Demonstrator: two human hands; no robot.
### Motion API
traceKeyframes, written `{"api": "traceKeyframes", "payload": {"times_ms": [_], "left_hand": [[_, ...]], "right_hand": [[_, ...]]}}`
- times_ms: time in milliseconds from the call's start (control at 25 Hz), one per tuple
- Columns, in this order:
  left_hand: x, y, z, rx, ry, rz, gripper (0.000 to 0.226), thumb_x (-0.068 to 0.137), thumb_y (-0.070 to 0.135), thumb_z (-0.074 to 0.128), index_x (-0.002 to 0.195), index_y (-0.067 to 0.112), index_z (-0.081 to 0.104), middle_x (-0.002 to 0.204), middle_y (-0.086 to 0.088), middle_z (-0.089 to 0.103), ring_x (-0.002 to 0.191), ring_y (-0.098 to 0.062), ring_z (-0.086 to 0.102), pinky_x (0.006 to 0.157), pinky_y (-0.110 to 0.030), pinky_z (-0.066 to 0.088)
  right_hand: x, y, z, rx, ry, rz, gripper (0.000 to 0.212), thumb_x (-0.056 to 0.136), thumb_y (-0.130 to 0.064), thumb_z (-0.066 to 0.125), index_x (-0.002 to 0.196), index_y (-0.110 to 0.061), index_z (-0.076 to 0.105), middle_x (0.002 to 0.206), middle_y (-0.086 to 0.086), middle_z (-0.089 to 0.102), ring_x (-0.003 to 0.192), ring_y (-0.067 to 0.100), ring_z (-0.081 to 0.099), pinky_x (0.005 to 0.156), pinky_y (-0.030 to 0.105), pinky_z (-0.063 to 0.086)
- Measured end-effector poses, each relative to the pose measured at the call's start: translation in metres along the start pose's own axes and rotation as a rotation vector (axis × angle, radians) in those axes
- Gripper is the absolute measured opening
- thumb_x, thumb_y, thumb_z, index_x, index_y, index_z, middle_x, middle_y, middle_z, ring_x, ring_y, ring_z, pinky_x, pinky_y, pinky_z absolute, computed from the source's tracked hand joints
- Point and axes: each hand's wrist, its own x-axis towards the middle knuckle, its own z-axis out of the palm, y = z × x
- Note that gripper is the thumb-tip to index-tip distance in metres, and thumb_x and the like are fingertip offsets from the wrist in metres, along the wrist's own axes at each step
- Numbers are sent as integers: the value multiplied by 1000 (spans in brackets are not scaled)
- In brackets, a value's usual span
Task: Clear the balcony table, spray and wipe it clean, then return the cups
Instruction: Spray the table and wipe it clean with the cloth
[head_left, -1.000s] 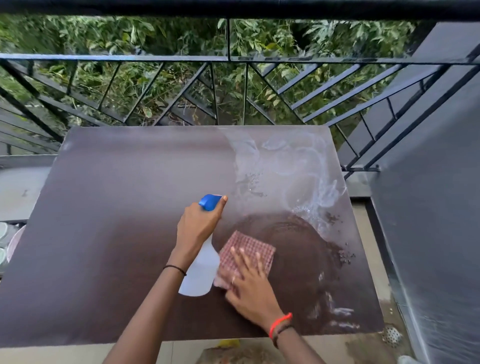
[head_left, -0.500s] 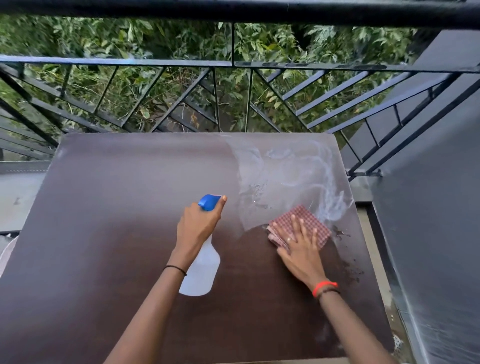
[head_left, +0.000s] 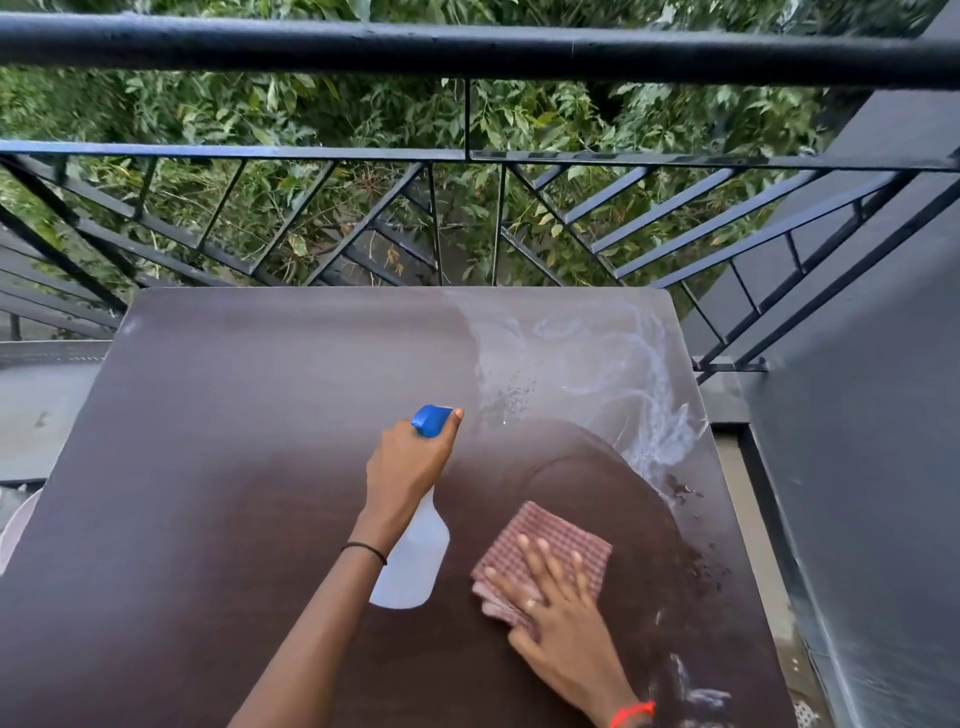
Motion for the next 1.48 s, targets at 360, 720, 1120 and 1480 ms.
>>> {"api": "traceKeyframes", "payload": {"times_ms": [360,720,1120,1480], "left_hand": [[8,41,35,109,-16,15,65,85,72,45,78,8,60,73,-3,64,71,-24,61,60,-29,41],[39,98,36,15,136,51,57,87,67,48,69,14,59,67,-9,64,70,-30,62,61,-33,44],[55,99,28,-184,59,-61,67,88,62,53,81,-3,67,62,-9,73,47,-22,64,65,-32,56],[49,71,14,-201,113,-99,62,89,60,52,77,1,66,62,-6,72,43,-16,62,68,-35,57]], "right_hand": [[22,117,-22,-50,-57,319,76,72,-49,43,144,-50,21,159,-4,2,145,15,1,116,36,-7],[26,114,-22,-5,-27,307,79,68,-49,44,143,-51,21,159,-3,6,147,15,-6,116,42,-6],[27,117,-14,17,2,301,84,64,-42,42,144,-52,17,158,-3,8,147,15,-4,114,44,1],[141,124,-58,63,-19,243,65,79,-49,20,141,-56,2,160,1,1,147,23,-4,116,50,-9]]}}
